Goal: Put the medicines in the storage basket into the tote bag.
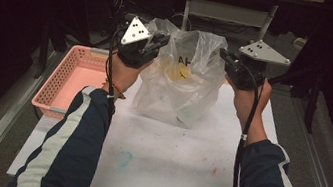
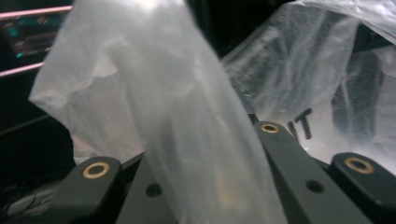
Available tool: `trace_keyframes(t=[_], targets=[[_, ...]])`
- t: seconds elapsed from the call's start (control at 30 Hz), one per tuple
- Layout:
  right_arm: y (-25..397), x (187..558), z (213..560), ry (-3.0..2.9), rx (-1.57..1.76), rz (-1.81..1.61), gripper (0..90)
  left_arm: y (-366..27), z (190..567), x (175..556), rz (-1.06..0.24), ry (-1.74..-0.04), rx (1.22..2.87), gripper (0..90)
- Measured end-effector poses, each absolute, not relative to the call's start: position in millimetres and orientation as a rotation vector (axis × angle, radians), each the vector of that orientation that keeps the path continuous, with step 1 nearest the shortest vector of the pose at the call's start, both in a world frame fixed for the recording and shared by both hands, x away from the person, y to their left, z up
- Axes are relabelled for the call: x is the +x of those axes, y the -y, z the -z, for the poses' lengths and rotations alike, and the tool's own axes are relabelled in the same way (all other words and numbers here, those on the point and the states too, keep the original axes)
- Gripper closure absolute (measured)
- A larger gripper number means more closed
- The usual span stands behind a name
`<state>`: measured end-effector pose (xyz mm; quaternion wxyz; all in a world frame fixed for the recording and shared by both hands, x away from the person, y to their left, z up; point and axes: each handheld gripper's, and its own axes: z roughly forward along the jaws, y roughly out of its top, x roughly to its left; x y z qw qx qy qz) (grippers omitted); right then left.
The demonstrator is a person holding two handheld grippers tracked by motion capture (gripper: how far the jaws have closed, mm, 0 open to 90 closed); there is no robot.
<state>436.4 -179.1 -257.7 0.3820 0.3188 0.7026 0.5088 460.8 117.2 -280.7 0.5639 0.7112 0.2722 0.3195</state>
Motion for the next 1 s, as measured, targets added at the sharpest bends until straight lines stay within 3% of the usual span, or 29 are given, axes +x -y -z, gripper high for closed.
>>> trace_keyframes(t=[0.4, 0.5, 0.6, 0.9, 1.0], targets=[[198.1, 473.6, 290.1, -1.792, 0.950, -1.193, 90.0, -131.5, 303.0, 484.6, -0.785, -0.798, 1.716, 53.0], [205.1, 478.6, 293.7, -1.780, 0.982, -1.182, 90.0, -133.8, 307.8, 485.0, -0.838, -0.853, 1.703, 39.9], [210.5, 482.5, 298.3, -1.774, 0.999, -1.155, 90.0, -136.2, 312.8, 485.0, -0.829, -0.863, 1.710, 38.9], [222.3, 483.1, 303.6, -1.762, 1.022, -1.143, 72.2, -140.5, 322.4, 481.5, -0.855, -0.862, 1.750, 36.6], [223.2, 479.5, 302.7, -1.752, 1.025, -1.148, 61.1, -141.1, 326.0, 479.4, -0.862, -0.860, 1.769, 36.6]])
